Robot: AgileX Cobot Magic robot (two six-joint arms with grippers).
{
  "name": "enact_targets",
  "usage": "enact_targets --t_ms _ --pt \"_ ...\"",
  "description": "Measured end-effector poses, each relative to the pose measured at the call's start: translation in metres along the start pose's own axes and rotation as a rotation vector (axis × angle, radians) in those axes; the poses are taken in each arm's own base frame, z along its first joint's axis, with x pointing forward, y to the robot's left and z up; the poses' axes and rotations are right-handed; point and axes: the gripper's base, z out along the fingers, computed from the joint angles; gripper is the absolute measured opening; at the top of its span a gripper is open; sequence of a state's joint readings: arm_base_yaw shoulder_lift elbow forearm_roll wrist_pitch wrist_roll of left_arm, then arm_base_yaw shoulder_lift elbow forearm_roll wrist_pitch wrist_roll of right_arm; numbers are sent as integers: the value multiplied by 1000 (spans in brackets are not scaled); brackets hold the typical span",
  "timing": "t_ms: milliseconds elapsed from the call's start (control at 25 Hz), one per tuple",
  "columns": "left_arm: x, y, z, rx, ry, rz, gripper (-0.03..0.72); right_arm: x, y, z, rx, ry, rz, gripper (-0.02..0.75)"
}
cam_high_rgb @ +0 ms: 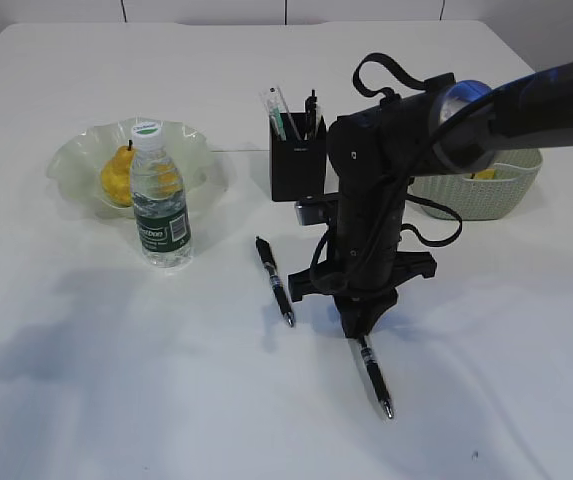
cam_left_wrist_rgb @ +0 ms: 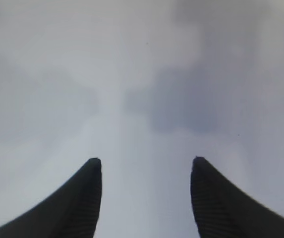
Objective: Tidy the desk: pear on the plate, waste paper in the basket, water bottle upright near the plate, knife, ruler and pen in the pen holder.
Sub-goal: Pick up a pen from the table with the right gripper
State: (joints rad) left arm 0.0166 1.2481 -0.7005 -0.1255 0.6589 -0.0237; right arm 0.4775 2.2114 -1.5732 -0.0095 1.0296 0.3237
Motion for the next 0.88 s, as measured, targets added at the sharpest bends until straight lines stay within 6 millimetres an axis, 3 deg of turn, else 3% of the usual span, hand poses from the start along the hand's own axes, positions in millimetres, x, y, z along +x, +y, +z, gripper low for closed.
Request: enact_targets --t_ms 200,360,600,880 --pt "0 0 0 0 0 0 402 0 0 -1 3 -3 -31 99" --pt "0 0 0 1 -4 -1 402 0 -2 -15 8 -39 -43 99" --pt "0 0 0 1 -5 -1 402 -2 -5 -60 -2 -194 -78 99" --pt "0 0 0 1 2 -1 402 -21 -8 -124 40 -444 -122 99"
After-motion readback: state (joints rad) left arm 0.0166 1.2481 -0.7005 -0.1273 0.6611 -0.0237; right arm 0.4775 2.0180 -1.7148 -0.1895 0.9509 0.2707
